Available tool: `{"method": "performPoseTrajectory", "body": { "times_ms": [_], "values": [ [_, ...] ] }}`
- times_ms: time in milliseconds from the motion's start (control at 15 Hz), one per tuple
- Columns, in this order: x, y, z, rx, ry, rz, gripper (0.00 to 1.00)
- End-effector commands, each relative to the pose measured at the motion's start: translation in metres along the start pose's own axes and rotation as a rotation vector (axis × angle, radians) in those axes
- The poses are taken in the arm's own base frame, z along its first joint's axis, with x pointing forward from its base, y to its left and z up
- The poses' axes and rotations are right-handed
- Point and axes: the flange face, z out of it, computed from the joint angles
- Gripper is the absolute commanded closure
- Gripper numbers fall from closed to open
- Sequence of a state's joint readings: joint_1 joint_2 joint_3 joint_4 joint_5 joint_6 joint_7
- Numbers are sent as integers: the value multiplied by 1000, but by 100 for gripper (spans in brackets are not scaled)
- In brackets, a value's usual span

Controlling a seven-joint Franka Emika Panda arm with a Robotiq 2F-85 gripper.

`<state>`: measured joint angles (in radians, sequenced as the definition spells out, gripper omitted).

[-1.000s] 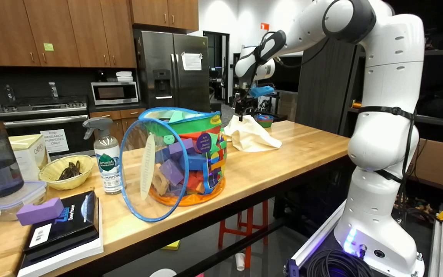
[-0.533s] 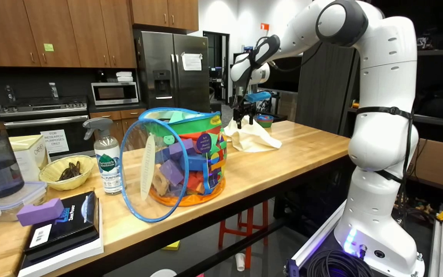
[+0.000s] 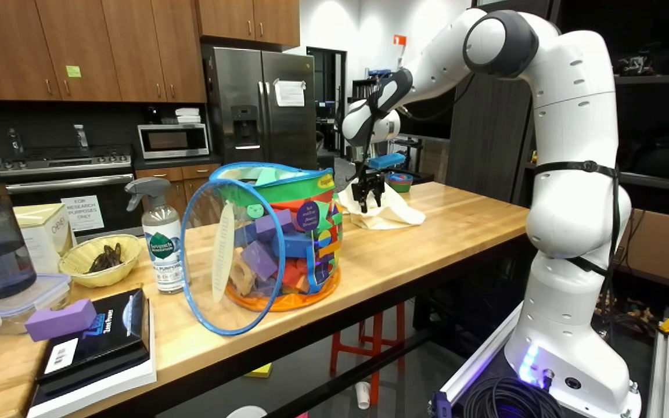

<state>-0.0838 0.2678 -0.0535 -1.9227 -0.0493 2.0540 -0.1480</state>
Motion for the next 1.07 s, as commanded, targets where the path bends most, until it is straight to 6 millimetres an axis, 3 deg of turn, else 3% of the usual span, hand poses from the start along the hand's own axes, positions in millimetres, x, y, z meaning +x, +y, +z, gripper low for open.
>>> {"method": "performPoseTrajectory", "body": {
  "times_ms": [0,267,400,1000],
  "values": [
    [1,4,-2,2,-4,19,55],
    [-1,10,-9,-14,6,18,88],
    [-1,12,-18,-30,16,13,99],
    [-10,17,-84,-91,111,-34,99]
  ]
}}
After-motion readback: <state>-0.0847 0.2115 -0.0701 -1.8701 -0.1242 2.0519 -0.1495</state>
